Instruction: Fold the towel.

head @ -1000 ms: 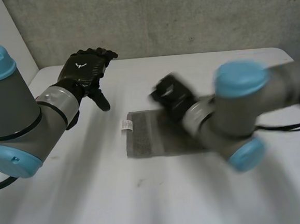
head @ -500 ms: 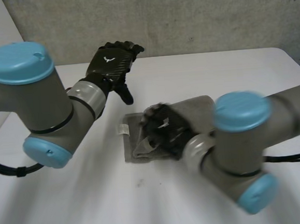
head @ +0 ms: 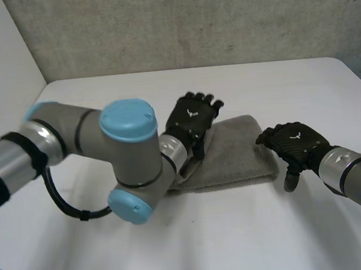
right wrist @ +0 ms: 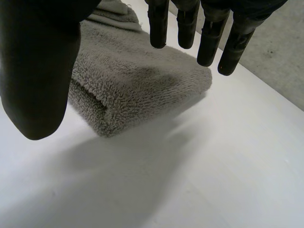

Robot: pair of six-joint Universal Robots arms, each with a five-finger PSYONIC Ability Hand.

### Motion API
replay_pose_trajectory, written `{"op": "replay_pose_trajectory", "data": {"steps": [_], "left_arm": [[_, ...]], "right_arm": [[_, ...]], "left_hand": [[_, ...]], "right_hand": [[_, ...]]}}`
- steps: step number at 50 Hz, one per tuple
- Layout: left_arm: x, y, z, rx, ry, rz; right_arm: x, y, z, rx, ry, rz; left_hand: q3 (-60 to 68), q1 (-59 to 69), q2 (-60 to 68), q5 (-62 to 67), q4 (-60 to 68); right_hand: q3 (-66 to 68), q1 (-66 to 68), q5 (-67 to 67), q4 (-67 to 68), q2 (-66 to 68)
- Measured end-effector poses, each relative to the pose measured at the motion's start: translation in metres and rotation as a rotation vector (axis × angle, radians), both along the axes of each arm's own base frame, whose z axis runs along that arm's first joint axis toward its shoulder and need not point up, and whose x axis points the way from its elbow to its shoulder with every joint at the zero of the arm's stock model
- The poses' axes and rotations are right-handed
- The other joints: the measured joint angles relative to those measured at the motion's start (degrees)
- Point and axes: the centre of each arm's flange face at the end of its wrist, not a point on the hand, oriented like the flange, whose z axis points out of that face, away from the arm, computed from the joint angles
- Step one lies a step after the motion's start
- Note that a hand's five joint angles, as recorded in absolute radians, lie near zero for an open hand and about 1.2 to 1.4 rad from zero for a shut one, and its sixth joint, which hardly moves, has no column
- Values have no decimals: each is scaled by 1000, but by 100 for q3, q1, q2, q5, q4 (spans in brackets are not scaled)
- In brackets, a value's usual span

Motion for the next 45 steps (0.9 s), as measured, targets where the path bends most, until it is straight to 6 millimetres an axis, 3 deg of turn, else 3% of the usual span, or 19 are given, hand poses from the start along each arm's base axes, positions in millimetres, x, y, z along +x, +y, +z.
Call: {"op": "replay_pose_trajectory", "data": {"steps": [11, 19, 27, 33, 37, 45], "left_arm": [[-3, -5, -39, 18, -73, 15], [0, -15, -53, 21, -96, 82], [17, -35, -48, -2, -108, 251], [38, -50, -33, -19, -109, 370], [43, -49, -28, -17, -112, 384], [47, -36, -29, 1, -135, 370]], "right_arm": [[6, -4, -9, -14, -40, 5], [12, -5, -22, 1, -32, 18], [18, -3, -32, 9, -20, 36], [19, -5, -38, 9, -15, 33], [18, -8, -39, -3, -5, 16], [14, -13, -36, -53, 40, -23]], "left_hand": [[0, 0, 0, 0, 0], [0, 0, 0, 0, 0], [-1, 0, 0, -1, 0], [0, 0, 0, 0, 0], [0, 0, 0, 0, 0], [0, 0, 0, 0, 0]], "right_hand": [[13, 61, 19, 7, 16], [1622, 1655, 1694, 1514, 1603], [3242, 3368, 3306, 3174, 3304], [4857, 4892, 4942, 4819, 4803], [6074, 5902, 6160, 6044, 5858], [6161, 6082, 6271, 6206, 5873]]}}
